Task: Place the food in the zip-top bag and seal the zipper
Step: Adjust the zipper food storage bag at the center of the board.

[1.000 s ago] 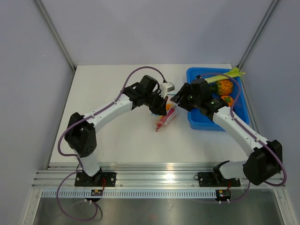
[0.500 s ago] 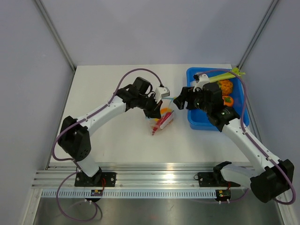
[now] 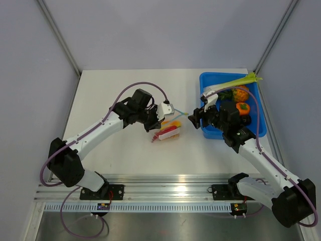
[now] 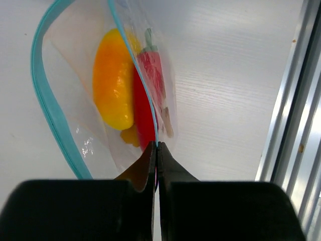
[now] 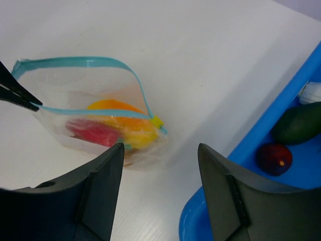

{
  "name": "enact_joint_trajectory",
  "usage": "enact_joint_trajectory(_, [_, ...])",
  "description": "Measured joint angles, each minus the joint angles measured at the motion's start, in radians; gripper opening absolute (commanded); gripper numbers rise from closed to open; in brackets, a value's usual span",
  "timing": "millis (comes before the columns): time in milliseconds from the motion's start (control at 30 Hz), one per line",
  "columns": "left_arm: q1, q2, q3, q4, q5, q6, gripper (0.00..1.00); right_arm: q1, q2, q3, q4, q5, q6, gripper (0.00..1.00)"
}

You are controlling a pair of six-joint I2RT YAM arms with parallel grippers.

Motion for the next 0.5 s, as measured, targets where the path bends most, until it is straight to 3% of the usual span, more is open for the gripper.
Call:
enact_joint_trajectory(233, [0.0,-0.005,-0.001,-0.001,-0.069,0.055,0.0,0.0,-0.002,-0.092,0.035,-0.078,-0.158,0.68])
enact_joint_trajectory(500, [0.0,0.002,-0.002,-0.004,-0.095,0.084,0.0,0.0,0.061,-0.097,0.05,-0.088,-0.209,0.73])
